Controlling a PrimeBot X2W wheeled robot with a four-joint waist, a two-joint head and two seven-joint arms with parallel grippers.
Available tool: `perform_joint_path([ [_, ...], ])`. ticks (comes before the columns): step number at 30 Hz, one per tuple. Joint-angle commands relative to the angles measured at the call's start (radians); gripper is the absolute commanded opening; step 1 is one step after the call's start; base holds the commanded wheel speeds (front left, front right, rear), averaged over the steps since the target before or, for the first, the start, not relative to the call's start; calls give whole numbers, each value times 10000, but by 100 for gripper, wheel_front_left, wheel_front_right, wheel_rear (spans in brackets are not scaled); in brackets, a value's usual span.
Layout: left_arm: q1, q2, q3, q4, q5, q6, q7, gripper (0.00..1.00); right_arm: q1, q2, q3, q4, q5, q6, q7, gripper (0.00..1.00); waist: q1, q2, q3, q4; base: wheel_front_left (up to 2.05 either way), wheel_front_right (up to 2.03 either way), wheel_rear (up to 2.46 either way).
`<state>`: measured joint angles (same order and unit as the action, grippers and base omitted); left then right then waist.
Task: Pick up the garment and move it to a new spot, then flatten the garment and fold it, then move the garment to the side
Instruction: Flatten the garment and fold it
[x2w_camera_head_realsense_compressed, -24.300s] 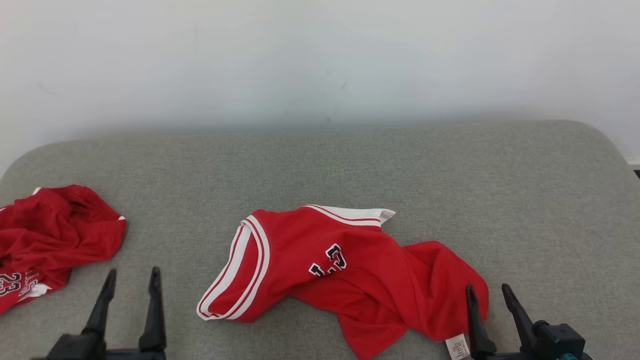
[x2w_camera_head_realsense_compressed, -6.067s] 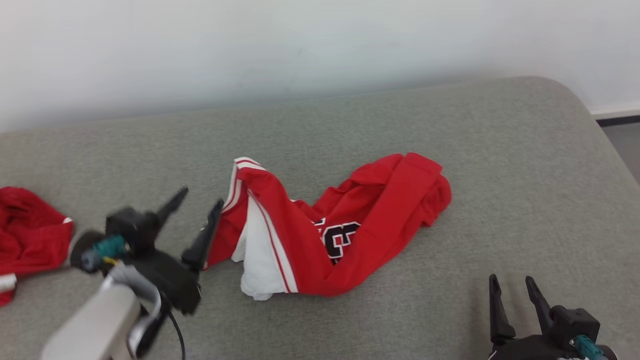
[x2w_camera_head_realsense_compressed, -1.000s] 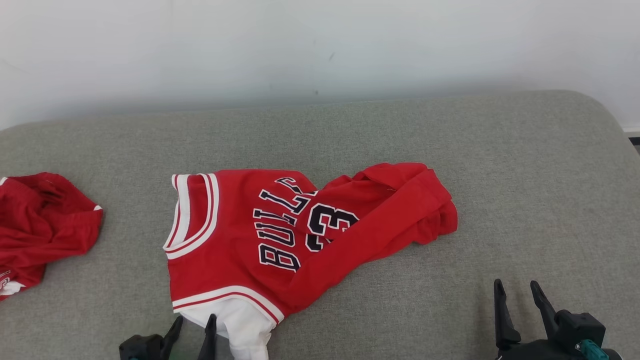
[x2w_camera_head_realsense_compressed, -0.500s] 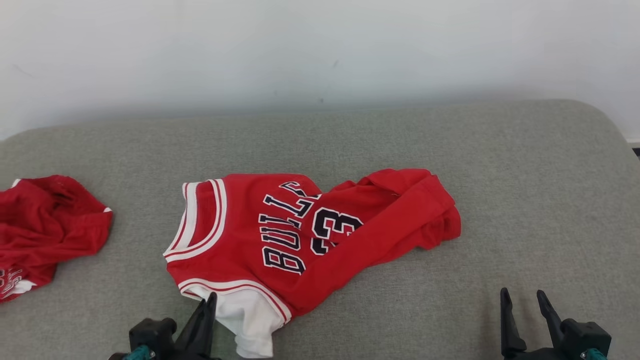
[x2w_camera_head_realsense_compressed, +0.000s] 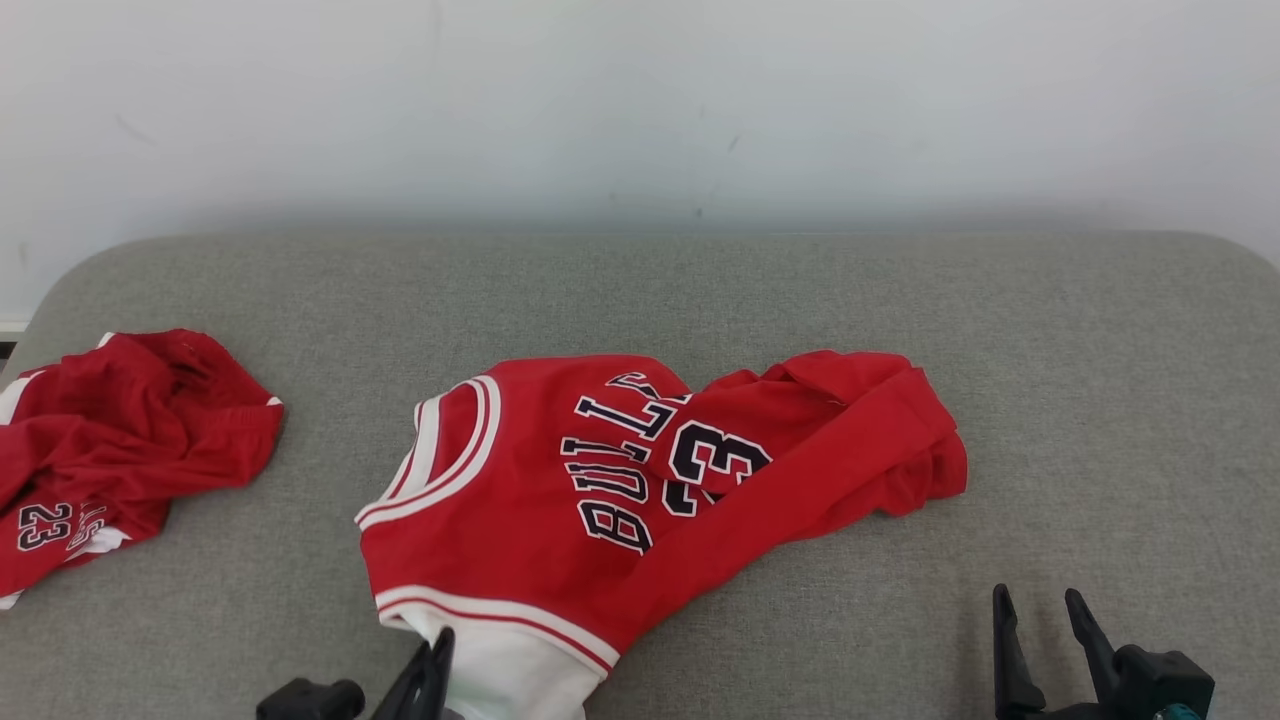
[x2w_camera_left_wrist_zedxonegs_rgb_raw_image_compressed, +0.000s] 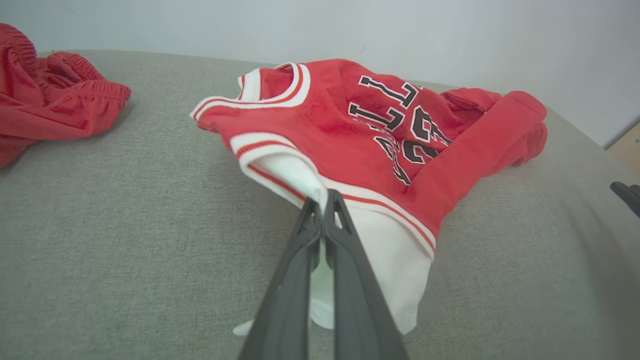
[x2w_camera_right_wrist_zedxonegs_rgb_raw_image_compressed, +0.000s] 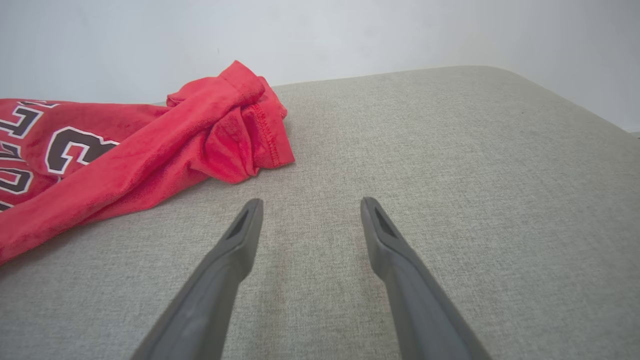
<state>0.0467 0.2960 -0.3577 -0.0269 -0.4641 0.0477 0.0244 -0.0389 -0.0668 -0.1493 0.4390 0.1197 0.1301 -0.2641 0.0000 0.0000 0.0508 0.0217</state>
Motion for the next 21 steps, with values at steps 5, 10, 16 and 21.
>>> perform_joint_path([
  [5,505,97,39,-295,-166,235,348,0,2,8,119,99,-63,16,-2,100,0,0,-97,-125,0,0,0],
  [10,387,92,279,357,-90,343,-239,100,-3,-105,146,129,5,16,-2,100,0,0,-141,-247,0,0,0],
  [16,96,123,621,1259,-94,264,-1197,100,-42,-171,116,66,47,16,-2,100,0,0,-66,-257,0,0,0],
  [21,-115,-68,861,1673,27,238,-2359,100,-212,-234,239,-77,-64,16,-2,100,0,0,-68,-162,0,0,0],
])
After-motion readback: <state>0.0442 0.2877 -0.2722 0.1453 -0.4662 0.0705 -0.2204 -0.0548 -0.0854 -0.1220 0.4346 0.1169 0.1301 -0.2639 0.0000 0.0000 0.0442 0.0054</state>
